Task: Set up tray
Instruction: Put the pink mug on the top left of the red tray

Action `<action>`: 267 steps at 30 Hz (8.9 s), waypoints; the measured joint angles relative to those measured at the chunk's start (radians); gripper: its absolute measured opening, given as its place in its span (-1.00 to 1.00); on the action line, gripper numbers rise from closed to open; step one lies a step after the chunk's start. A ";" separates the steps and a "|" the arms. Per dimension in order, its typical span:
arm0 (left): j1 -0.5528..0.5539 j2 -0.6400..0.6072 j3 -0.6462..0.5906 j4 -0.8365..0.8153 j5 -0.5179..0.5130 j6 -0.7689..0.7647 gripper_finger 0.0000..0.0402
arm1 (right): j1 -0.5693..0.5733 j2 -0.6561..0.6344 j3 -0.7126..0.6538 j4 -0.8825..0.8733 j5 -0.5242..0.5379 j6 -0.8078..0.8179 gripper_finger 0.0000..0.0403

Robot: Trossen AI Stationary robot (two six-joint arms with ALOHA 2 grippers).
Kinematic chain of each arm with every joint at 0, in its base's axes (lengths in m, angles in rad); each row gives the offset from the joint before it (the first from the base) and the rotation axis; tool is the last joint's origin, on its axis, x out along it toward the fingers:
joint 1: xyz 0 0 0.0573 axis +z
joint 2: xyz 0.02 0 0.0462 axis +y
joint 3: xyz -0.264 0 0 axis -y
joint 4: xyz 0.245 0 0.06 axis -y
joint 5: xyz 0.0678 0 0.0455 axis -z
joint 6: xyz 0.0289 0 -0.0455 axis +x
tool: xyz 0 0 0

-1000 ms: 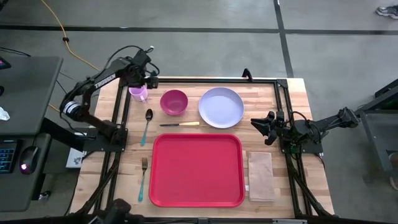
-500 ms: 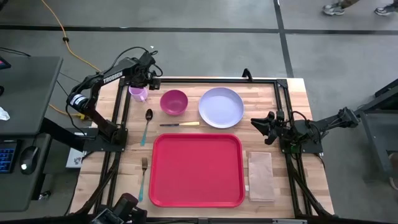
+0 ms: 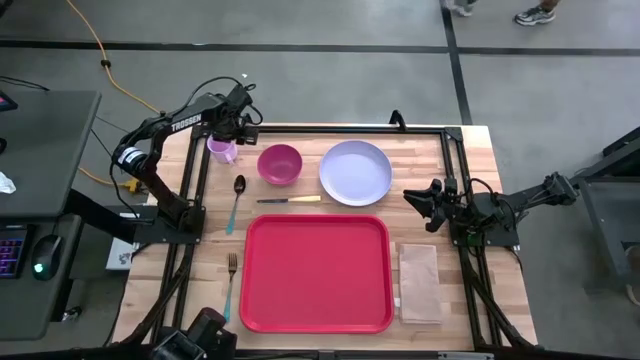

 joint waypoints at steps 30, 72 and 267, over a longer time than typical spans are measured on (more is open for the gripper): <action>0.000 0.000 0.001 -0.010 0.007 -0.015 -0.92 | 0.000 0.000 0.000 0.000 0.000 0.000 -0.59; -0.458 -0.462 0.001 -0.401 0.138 -0.240 -0.92 | 0.000 0.000 0.000 -0.008 0.038 0.000 -0.59; -1.238 0.056 0.111 -0.135 0.185 -0.724 -0.63 | 0.000 0.111 0.000 -0.130 -0.072 -0.185 -0.59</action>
